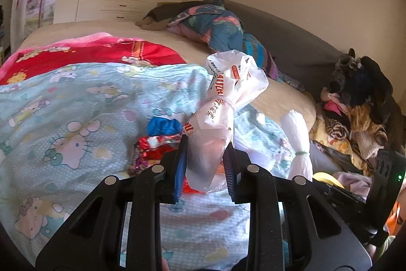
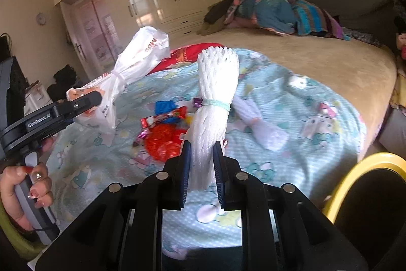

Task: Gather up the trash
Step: 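Carry the bag and foam net with both tools over the yellow-rimmed bin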

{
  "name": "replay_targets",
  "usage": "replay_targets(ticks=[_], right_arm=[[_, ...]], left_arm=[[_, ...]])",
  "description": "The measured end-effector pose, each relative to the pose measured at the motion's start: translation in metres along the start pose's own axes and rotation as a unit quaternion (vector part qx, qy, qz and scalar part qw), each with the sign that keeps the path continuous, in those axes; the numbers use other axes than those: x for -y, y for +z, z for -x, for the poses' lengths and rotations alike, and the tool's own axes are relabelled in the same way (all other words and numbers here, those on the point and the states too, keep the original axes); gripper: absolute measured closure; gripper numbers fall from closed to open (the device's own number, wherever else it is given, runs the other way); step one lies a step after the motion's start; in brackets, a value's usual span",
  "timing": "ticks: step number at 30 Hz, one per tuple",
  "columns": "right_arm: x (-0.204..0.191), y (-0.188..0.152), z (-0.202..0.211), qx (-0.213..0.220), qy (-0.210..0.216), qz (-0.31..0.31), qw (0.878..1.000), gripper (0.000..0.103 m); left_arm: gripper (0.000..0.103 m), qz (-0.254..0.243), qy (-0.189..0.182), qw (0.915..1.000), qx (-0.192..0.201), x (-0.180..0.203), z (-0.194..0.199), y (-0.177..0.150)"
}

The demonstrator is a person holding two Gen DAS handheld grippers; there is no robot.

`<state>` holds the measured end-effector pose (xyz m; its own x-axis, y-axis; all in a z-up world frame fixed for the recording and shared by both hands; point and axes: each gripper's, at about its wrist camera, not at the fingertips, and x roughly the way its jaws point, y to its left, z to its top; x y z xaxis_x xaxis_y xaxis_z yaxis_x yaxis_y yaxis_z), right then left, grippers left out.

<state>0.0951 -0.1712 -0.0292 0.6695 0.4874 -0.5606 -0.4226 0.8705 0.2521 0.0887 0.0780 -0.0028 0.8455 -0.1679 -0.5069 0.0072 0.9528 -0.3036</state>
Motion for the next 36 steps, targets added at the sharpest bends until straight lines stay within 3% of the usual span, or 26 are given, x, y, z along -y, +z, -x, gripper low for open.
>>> replay_targets(ticks=[20, 28, 36], right_arm=[[0.087, -0.025, 0.058, 0.008, -0.112, -0.065, 0.992, 0.086], [0.125, -0.050, 0.081, -0.019, -0.148, -0.079, 0.986, 0.086], [0.159, -0.073, 0.106, -0.030, -0.183, -0.109, 0.976, 0.085]], left_arm=[[0.083, -0.073, -0.061, 0.9945, -0.044, 0.070, -0.019, -0.024], [0.083, -0.107, -0.086, 0.9885, -0.064, 0.103, -0.031, -0.035], [0.083, -0.154, -0.109, 0.9771, -0.099, 0.148, -0.046, -0.055]])
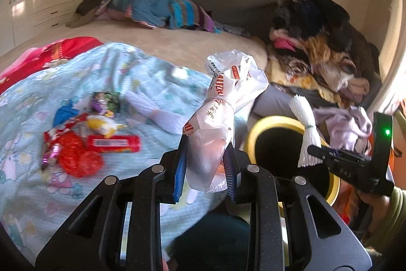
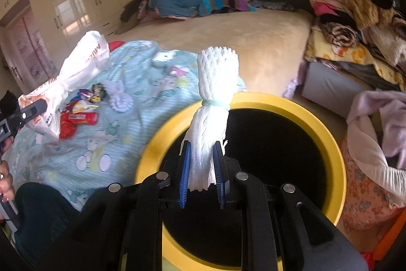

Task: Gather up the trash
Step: 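Carry the bag and foam net with both tools over the yellow-rimmed bin, then open both tools to drop the bag and foam net into the bin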

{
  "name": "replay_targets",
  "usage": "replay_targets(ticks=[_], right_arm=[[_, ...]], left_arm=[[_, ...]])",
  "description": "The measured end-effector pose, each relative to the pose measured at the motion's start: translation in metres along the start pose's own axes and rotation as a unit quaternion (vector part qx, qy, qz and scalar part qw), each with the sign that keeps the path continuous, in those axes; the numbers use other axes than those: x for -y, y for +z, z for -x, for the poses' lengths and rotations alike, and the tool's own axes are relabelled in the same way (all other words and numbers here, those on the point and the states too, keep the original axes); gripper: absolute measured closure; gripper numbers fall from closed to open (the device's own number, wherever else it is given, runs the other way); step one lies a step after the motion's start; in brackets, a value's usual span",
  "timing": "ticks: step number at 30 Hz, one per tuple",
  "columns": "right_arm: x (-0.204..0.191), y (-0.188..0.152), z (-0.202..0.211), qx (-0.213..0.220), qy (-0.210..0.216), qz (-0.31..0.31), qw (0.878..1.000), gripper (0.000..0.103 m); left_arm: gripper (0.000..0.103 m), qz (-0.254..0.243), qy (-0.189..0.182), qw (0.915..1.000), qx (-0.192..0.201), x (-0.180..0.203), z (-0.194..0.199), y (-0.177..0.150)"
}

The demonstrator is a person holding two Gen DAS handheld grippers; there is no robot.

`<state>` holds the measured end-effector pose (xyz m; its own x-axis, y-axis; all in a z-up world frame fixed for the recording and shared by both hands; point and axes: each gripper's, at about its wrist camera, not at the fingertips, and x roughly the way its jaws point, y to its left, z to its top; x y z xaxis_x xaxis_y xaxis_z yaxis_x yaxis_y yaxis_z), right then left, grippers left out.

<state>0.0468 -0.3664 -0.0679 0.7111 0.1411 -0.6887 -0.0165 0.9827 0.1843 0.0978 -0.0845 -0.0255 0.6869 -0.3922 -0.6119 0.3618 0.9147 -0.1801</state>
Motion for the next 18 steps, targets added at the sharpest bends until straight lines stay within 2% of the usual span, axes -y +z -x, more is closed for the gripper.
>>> replay_targets(ticks=[9, 17, 18], right_arm=[[0.034, -0.005, 0.012, -0.003, -0.022, -0.013, 1.000, 0.086], [0.055, -0.014, 0.017, -0.011, -0.033, -0.030, 0.999, 0.085], [0.057, -0.014, 0.017, -0.013, -0.033, -0.033, 0.999, 0.083]], left_arm=[[0.082, -0.059, -0.039, 0.9967, -0.041, 0.054, -0.032, -0.012], [0.081, -0.085, -0.058, 0.9921, -0.072, 0.086, -0.057, -0.022], [0.081, -0.087, -0.058, 0.9916, -0.076, 0.088, -0.060, -0.023]])
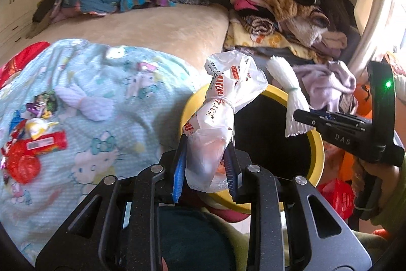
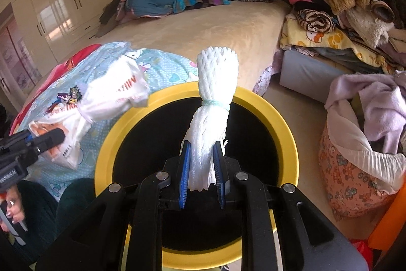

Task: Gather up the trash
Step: 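Open both tools to drop the bag and foam net into the bin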

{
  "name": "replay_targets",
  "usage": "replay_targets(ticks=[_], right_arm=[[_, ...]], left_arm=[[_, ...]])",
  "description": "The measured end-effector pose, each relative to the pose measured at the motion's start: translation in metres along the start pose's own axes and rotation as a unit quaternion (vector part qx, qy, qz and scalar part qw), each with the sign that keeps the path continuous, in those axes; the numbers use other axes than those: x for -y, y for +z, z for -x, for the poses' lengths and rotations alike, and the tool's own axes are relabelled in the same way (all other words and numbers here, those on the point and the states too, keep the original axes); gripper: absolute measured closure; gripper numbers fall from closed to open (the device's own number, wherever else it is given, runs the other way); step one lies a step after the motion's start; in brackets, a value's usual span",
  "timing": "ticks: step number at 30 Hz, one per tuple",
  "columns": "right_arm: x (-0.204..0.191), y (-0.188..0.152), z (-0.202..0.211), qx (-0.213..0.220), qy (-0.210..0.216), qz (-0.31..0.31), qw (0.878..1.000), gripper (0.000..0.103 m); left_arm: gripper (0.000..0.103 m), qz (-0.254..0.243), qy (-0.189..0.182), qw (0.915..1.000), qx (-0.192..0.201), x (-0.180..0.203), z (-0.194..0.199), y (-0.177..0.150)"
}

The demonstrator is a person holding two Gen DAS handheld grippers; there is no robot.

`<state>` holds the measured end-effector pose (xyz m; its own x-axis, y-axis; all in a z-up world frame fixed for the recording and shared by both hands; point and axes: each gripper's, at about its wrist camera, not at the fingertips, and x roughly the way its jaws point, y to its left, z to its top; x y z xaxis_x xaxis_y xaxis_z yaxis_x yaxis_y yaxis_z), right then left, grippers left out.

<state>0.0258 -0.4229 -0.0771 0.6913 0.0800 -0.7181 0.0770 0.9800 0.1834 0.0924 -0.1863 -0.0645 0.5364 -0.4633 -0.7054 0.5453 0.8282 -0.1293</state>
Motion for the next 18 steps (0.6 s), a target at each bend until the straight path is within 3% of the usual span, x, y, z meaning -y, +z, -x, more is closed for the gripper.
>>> replay_targets(ticks=[3, 4, 6, 8, 13, 18], right_arm=[[0.004, -0.001, -0.003, -0.004, -0.003, -0.008, 1.000, 0.074], [0.004, -0.002, -0.003, -0.003, -0.008, -0.008, 1.000, 0.071], [0.003, -0.002, -0.002, 0.003, -0.010, -0.008, 1.000, 0.057], [-0.001, -0.002, 0.000, 0.013, -0.015, -0.002, 1.000, 0.051], [-0.017, 0.005, 0.010, 0.054, -0.015, 0.020, 0.998, 0.042], [-0.041, 0.012, 0.032, 0.114, -0.001, 0.053, 0.992, 0.032]], left_arm=[[0.070, -0.002, -0.007, 0.9999, -0.008, 0.006, -0.010, -0.001], [0.058, -0.003, -0.010, 0.9999, -0.005, 0.007, -0.011, -0.002], [0.050, 0.000, -0.017, 0.9998, 0.007, 0.006, -0.009, -0.003], [0.024, 0.002, -0.013, 0.9997, 0.019, 0.005, -0.005, -0.002], [0.013, 0.018, -0.001, 0.9975, 0.069, -0.003, 0.017, 0.002], [0.011, 0.039, 0.021, 0.9938, 0.102, -0.017, 0.037, 0.004]])
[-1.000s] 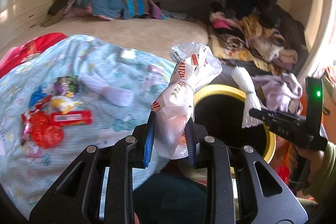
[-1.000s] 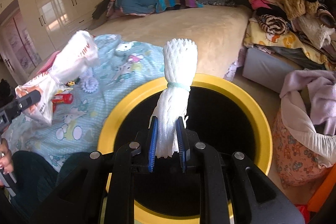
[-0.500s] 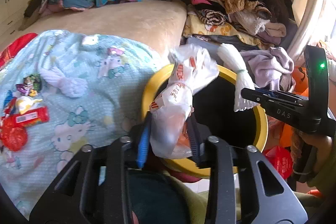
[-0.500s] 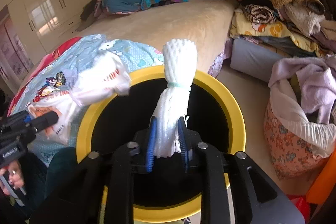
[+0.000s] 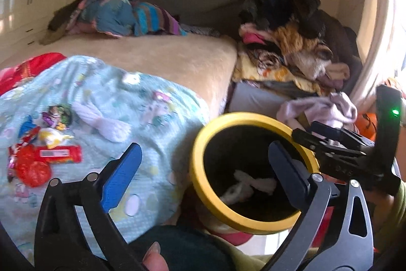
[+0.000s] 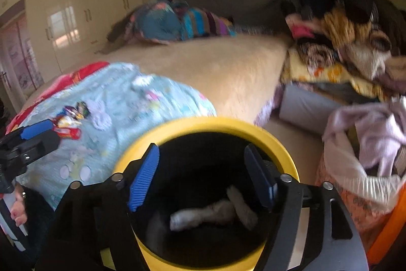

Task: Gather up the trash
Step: 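Open both tools to drop the bag and foam net into the bin, then move both open tools back over the trash pile on the blanket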

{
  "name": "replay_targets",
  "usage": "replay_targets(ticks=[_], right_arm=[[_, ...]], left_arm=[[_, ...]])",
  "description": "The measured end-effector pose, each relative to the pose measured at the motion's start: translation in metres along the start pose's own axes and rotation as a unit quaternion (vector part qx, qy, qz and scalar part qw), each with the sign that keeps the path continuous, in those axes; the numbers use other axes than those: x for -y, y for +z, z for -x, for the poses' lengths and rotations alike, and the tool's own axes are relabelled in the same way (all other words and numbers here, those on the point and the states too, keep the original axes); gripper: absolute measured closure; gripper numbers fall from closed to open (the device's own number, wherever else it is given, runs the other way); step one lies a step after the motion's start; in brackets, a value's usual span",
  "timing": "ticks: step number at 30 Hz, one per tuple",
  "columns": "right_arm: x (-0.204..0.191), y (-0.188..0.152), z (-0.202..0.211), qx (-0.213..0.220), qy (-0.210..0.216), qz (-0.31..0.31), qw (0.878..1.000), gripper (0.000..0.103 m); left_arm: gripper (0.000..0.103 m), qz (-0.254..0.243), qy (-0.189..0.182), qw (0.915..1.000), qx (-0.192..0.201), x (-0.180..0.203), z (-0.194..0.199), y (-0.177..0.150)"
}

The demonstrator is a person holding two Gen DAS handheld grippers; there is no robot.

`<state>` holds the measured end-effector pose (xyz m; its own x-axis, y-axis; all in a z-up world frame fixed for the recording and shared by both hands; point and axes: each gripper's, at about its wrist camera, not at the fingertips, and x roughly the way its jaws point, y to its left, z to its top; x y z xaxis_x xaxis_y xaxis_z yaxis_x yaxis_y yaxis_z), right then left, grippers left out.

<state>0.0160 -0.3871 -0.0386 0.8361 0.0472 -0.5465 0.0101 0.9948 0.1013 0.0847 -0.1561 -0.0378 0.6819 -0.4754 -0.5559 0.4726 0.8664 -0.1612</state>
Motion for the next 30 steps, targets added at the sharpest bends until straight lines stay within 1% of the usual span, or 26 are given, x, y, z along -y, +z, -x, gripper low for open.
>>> replay_targets(ticks=[5, 12, 24, 30], right_arm=[[-0.021, 0.012, 0.010, 0.028, 0.021, 0.023, 0.999, 0.026], [-0.053, 0.017, 0.016, 0.041, 0.044, 0.055, 0.997, 0.021], [-0.090, 0.021, 0.012, 0.040, 0.080, 0.076, 0.993, 0.019], [-0.111, 0.025, 0.004, 0.036, 0.102, 0.083, 0.991, 0.019]], left_arm=[[0.011, 0.029, 0.016, 0.9993, 0.014, -0.018, 0.013, 0.004], [0.011, 0.059, 0.039, 0.9969, 0.035, -0.039, 0.030, 0.006], [0.011, 0.087, 0.076, 0.9911, 0.065, -0.066, 0.056, 0.009], [0.011, 0.102, 0.100, 0.9862, 0.084, -0.083, 0.072, 0.011]])
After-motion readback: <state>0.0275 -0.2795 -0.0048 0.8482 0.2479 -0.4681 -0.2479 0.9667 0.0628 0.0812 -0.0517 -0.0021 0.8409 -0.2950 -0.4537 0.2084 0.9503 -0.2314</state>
